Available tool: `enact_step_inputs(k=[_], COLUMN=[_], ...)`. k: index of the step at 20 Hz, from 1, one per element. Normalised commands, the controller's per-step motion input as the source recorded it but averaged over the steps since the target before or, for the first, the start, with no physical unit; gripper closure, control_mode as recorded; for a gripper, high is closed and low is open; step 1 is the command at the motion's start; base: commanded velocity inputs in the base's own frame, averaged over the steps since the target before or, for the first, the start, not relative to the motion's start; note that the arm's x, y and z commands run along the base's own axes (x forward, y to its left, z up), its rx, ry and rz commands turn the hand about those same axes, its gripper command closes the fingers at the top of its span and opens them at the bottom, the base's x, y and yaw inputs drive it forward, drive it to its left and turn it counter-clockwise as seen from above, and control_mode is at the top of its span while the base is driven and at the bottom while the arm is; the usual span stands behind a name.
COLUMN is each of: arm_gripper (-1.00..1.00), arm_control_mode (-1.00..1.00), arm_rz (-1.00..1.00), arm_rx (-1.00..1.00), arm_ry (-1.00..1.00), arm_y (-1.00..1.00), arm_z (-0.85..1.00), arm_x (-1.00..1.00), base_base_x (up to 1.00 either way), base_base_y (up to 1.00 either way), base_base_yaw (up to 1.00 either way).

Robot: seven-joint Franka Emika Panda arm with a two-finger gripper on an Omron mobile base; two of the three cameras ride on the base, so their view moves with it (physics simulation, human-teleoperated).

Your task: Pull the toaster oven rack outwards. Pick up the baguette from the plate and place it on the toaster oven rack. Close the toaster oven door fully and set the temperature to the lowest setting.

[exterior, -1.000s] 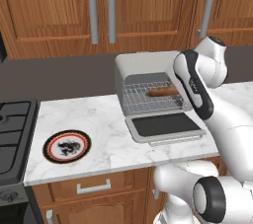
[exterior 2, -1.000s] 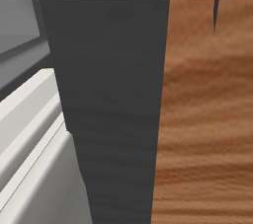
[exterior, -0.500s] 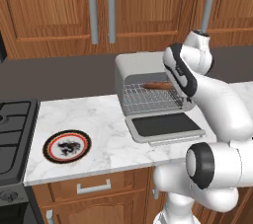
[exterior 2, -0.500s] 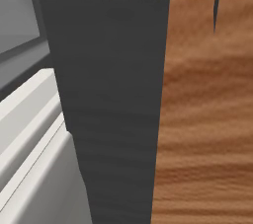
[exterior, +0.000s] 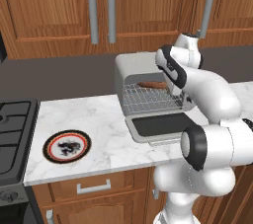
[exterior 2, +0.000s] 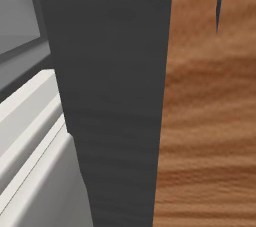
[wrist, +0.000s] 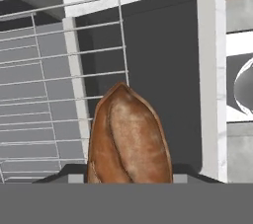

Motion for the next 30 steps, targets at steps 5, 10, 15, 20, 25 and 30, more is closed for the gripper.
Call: enact_step_inputs(k=[5,10,15,20,25,30], arm_gripper=[1.0,1.0,1.0,1.0,1.0,1.0], arm_control_mode=[-1.0,-1.0,-1.0,-1.0,-1.0,-1.0], arm_rz=[-0.02,0.0,0.0,0.0,0.0,0.0], arm_rx=[0.0,0.0,0.0,-0.01,-0.02,-0.01], arm_ry=[0.0,0.0,0.0,0.0,0.0,0.0], arm_y=[0.0,0.0,0.0,0.0,0.0,0.0], arm_z=[-0.35,-0.35,-0.25,-0.15,-0.12,-0.1], arm_x=[0.21,0.25,0.12,0.0,0.02,0.0], base_base_x=[0.0,0.0,0.0,0.0,0.0,0.0], base_base_y=[0.0,0.0,0.0,0.0,0.0,0.0], base_base_yaw=[0.0,0.0,0.0,0.0,0.0,0.0])
